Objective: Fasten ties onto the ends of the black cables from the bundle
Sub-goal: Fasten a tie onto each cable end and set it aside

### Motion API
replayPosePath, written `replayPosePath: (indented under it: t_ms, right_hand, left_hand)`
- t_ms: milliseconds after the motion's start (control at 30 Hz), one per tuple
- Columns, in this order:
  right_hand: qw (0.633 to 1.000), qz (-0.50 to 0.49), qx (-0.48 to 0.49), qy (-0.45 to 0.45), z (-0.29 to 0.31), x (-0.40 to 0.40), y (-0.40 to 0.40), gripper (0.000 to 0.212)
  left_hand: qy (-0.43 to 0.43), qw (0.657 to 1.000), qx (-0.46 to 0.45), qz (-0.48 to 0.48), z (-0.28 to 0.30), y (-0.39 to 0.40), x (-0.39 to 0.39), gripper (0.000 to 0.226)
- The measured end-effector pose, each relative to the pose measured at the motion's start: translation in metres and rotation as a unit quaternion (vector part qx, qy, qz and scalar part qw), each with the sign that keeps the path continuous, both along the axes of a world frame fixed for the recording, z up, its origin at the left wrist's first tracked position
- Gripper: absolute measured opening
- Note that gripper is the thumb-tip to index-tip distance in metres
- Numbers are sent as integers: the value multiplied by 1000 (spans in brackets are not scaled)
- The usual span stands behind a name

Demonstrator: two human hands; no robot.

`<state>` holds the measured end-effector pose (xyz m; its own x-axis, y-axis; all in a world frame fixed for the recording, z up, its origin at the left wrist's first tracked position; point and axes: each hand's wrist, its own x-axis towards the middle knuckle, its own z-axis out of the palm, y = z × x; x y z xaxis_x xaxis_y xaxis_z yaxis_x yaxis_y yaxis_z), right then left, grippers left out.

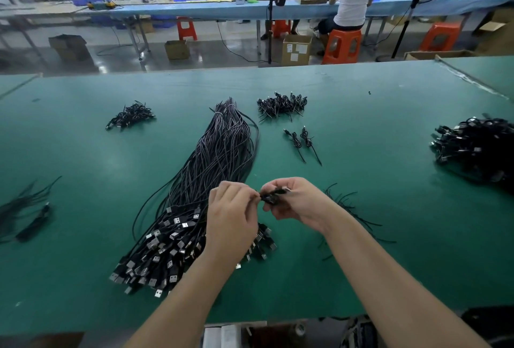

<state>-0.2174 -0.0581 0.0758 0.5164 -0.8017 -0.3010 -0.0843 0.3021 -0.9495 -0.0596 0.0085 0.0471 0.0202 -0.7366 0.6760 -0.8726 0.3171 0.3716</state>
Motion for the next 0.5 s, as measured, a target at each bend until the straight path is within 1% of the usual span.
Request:
replayPosePath:
  t_ms: [33,67,100,167,200,233,267,300,333,367,400,433,467,500]
  right_hand:
    - [1000,0,-27,-2,0,-2,0,17]
    - [997,6,-76,17,1,-4,-1,18]
    - [989,15,-136,55,0,-5,-2,20]
    - [965,29,-227,127,0,-6,-3,25]
    - [961,32,-242,133,0,-5,-3,25]
    - [961,31,-243,125,0,-3,-3,22]
    - [963,27,-240,119,0,-2,-3,19]
    - [963,21,-238,121,1,-1,-3,16]
    - [963,17,-237,129,2,0,-3,14]
    - [963,15,-233,135,2,1,-3,12]
    - [966,13,-222,135,3,1,-3,12]
    - [971,9,-202,129,4,2,-4,14]
    - [977,1,-176,121,5,3,-5,16]
    - [982,-8,-148,117,6,4,-6,19]
  left_hand:
    - [77,995,57,12,2,0,1,11]
    - [161,979,120,20,4,-2,3,13]
    - [256,949,184,19,5,-5,6,16]
    - [436,856,279,1,7,-9,9,17]
    - [492,815,306,-10,7,-10,9,15]
    - [524,789,320,-18,7,-11,9,15]
    - [539,778,321,-22,6,-11,7,14]
    - [538,783,312,-21,5,-10,5,15]
    - [508,811,291,-10,4,-9,1,16]
    - [444,859,257,5,4,-7,-2,16]
    - [355,911,209,16,5,-5,-4,15]
    - [263,953,151,24,4,-3,-7,14]
    - [185,978,96,30,4,0,-9,12]
    - [122,991,53,29,4,2,-10,11]
